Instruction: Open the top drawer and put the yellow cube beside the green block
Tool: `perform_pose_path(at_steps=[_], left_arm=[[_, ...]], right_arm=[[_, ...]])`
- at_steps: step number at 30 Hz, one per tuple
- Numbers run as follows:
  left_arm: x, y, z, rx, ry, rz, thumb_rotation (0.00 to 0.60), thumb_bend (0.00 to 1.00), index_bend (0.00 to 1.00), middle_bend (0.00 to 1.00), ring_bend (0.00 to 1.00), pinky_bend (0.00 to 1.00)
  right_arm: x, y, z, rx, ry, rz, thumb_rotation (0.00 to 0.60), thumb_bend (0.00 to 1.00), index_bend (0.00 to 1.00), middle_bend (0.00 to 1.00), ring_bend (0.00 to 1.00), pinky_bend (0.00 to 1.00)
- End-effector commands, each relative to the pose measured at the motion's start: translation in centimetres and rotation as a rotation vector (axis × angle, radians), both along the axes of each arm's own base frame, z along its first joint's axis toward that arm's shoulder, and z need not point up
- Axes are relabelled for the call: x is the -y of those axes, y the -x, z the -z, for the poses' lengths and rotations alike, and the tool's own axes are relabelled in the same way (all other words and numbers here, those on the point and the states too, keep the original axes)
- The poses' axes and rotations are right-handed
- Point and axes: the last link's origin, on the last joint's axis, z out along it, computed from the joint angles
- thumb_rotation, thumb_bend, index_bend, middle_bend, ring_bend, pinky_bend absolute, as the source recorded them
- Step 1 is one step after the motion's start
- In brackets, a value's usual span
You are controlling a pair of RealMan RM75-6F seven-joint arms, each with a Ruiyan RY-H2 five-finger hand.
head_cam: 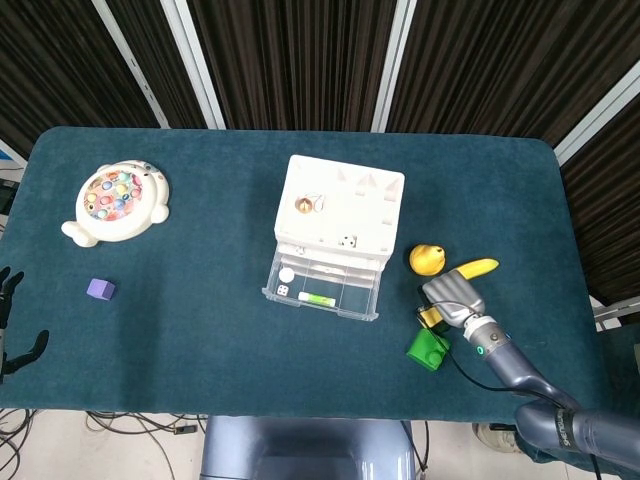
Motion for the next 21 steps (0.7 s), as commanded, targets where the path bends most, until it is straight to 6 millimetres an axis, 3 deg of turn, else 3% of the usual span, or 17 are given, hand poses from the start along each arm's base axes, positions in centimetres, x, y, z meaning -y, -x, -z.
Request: perform_pose_path(at_steps=[1, 10, 17, 21], left_arm=[[0.0, 0.0, 0.0, 0.0, 0.0, 0.0, 0.6, 0.32, 0.0, 0.0, 0.0, 0.14], [-0.03, 0.02, 0.02, -0.002, 0.001, -0.001, 0.6, 0.32, 0.0, 0.0, 0.0, 0.14], [-0.05, 0.03, 0.04, -0.003, 0.001, -0.001, 0.6, 0.32, 0.0, 0.0, 0.0, 0.14], [-0.05, 0.05, 0.04, -0.004, 0.003, -0.003, 0.6, 0.32, 0.0, 0.0, 0.0, 0.14]], right_arm=[[0.03, 0.14, 0.28, 0.008, 0.003, 0.009, 0.6, 0.25, 0.64, 1.0, 1.0, 1.0], [-0.07, 0.43, 0.93, 0.025, 0.004, 0.021, 0.6, 0.25, 0.63, 1.0, 1.0, 1.0], [-0.16, 0.47, 1.04, 0.013, -0.003, 0.027, 0.6, 0.24, 0.36, 1.0, 1.0, 1.0], [-0.21, 0.56, 0.45, 0.004, 0.004, 0.041, 0.6, 0.24, 0.28, 1.0, 1.0, 1.0]])
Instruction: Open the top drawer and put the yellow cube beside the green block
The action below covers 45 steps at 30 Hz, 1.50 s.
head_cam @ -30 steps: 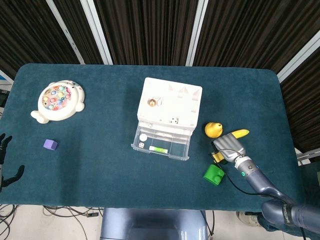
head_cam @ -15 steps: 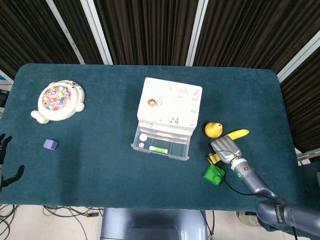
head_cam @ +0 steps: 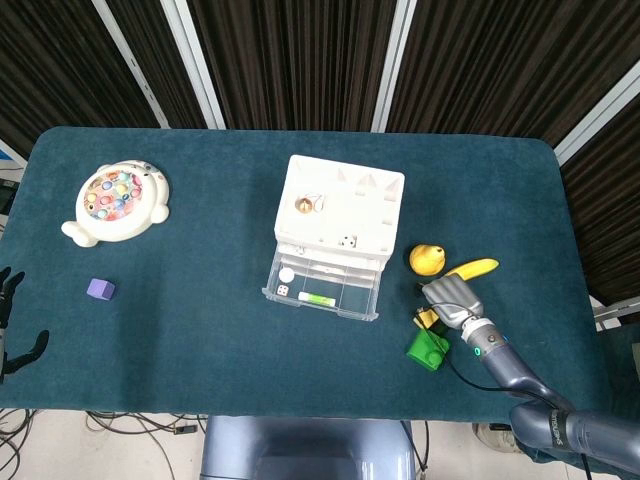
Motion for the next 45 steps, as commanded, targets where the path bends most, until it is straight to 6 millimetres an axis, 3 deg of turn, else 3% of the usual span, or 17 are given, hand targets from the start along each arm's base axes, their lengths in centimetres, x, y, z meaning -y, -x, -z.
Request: perform_pose_path(at_steps=[1, 10, 14, 16, 17, 23, 26, 28, 31, 38, 45], left_arm=[[0.0, 0.0, 0.0, 0.0, 0.001, 0.0, 0.6, 0.32, 0.0, 0.0, 0.0, 0.14], [0.0, 0.0, 0.0, -0.002, -0.001, 0.0, 0.6, 0.32, 0.0, 0.0, 0.0, 0.14], [0.0, 0.0, 0.0, -0.002, -0.001, -0.001, 0.6, 0.32, 0.0, 0.0, 0.0, 0.14], [0.0, 0.0, 0.0, -0.003, 0.0, 0.001, 0.6, 0.32, 0.0, 0.0, 0.0, 0.14], [0.0, -0.1, 0.1, -0.004, 0.001, 0.003, 0.6, 0.32, 0.0, 0.0, 0.0, 0.14], [0.0, -0.2, 0.2, -0.007, 0.002, 0.008, 0.6, 0.32, 0.0, 0.0, 0.0, 0.14], [0.0, -0.3, 0.2, -0.009, 0.002, 0.01, 0.6, 0.32, 0.0, 0.0, 0.0, 0.14], [0.0, -0.3, 0.2, -0.01, 0.002, 0.01, 0.6, 0.32, 0.0, 0.0, 0.0, 0.14], [0.0, -0.3, 0.2, -0.01, -0.001, 0.01, 0.6, 0.32, 0.0, 0.0, 0.0, 0.13], [0.0, -0.3, 0.0, -0.004, -0.011, 0.015, 0.6, 0.32, 0.0, 0.0, 0.0, 0.0], [0.1, -0.5, 0.0, 0.006, -0.007, 0.025, 0.6, 0.32, 0.0, 0.0, 0.0, 0.0]], right_arm=[[-0.1, 0.0, -0.4, -0.005, 0.004, 0.009, 0.6, 0.24, 0.27, 1.0, 1.0, 1.0], [0.0, 0.3, -2.2, -0.044, 0.021, 0.046, 0.6, 0.24, 0.26, 0.98, 0.98, 1.0], [-0.2, 0.2, -4.6, -0.025, 0.036, 0.118, 0.6, 0.24, 0.25, 0.82, 0.92, 1.0], [-0.4, 0.2, -7.2, 0.021, 0.087, 0.173, 0.6, 0.23, 0.24, 0.73, 0.88, 0.97], [-0.5, 0.5, -9.7, 0.051, 0.196, 0.188, 0.6, 0.23, 0.24, 0.67, 0.84, 0.92], [-3.1, 1.1, -13.0, 0.138, 0.396, 0.159, 0.6, 0.21, 0.21, 0.36, 0.56, 0.55], [-4.6, 1.6, -13.7, 0.17, 0.473, 0.126, 0.6, 0.2, 0.2, 0.26, 0.44, 0.41], [-5.8, 1.9, -13.8, 0.197, 0.517, 0.103, 0.6, 0.2, 0.19, 0.23, 0.4, 0.37], [-7.4, 2.6, -13.8, 0.223, 0.548, 0.085, 0.6, 0.18, 0.16, 0.2, 0.37, 0.33], [-11.9, 4.9, -13.1, 0.155, 0.541, 0.105, 0.6, 0.15, 0.14, 0.11, 0.3, 0.27], [-14.7, 5.8, -12.1, 0.171, 0.541, 0.114, 0.6, 0.13, 0.09, 0.05, 0.22, 0.23]])
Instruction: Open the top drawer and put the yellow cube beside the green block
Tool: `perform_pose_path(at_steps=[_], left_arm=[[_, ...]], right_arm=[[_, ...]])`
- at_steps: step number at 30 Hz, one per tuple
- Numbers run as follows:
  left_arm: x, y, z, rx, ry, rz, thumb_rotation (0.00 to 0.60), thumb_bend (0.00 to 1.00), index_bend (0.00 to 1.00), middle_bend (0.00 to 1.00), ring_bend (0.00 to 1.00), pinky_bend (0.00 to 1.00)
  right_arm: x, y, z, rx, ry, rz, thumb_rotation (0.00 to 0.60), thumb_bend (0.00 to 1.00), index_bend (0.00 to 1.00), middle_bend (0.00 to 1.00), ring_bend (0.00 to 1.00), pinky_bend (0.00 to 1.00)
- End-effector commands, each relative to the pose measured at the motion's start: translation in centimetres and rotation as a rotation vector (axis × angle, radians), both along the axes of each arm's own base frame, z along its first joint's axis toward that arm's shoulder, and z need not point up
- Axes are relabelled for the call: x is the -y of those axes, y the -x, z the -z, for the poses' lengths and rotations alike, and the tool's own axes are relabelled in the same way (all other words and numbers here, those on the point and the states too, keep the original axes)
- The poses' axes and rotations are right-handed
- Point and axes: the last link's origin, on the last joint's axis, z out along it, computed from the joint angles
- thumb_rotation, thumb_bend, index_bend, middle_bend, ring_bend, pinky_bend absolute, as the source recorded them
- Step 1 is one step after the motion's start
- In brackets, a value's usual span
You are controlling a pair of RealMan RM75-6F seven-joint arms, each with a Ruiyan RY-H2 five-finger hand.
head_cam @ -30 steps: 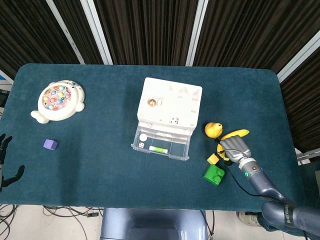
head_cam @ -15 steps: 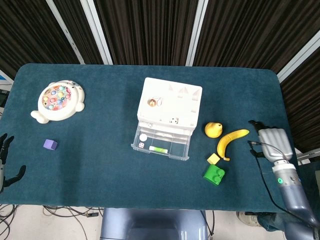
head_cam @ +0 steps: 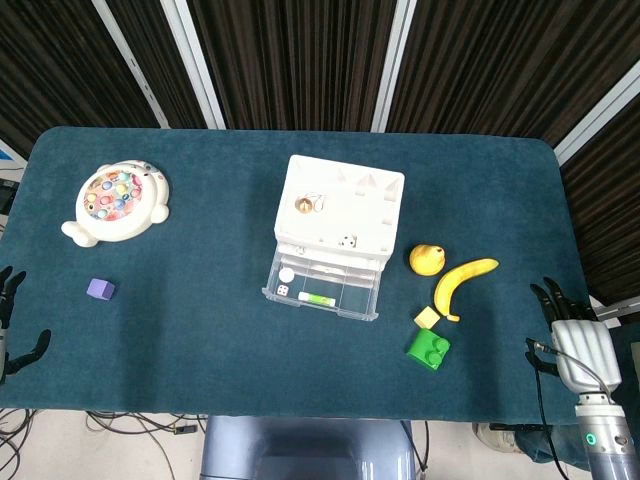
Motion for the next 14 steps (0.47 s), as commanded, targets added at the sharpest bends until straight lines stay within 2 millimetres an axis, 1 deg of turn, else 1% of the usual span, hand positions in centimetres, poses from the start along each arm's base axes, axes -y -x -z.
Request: perform_pose_path(at_steps=[1, 5, 11, 14], left_arm=[[0.05, -0.07, -0.01, 0.003, 0.002, 0.006, 0.6, 0.32, 0.0, 0.0, 0.0, 0.0], [0.16, -0.11, 0.05, 0.007, 0.014, 0.008, 0.6, 0.32, 0.0, 0.0, 0.0, 0.0], [0.26, -0.2, 0.11, 0.014, 0.035, 0.012, 0.6, 0.32, 0.01, 0.0, 0.0, 0.0], [0.3, -0.29, 0.13, 0.017, 0.041, 0.015, 0.6, 0.32, 0.01, 0.0, 0.0, 0.0]], right_arm=[[-1.03, 0.33, 0.53, 0.005, 0.004, -0.019, 0.6, 0.13, 0.09, 0.05, 0.22, 0.23], [-1.48, 0.69, 0.78, -0.022, 0.002, -0.028, 0.6, 0.13, 0.09, 0.05, 0.21, 0.23], [-1.46, 0.77, 0.45, -0.038, 0.01, -0.022, 0.6, 0.13, 0.09, 0.05, 0.21, 0.23], [-1.56, 0.8, 0.38, -0.019, 0.01, -0.012, 0.6, 0.13, 0.09, 0.05, 0.21, 0.23]])
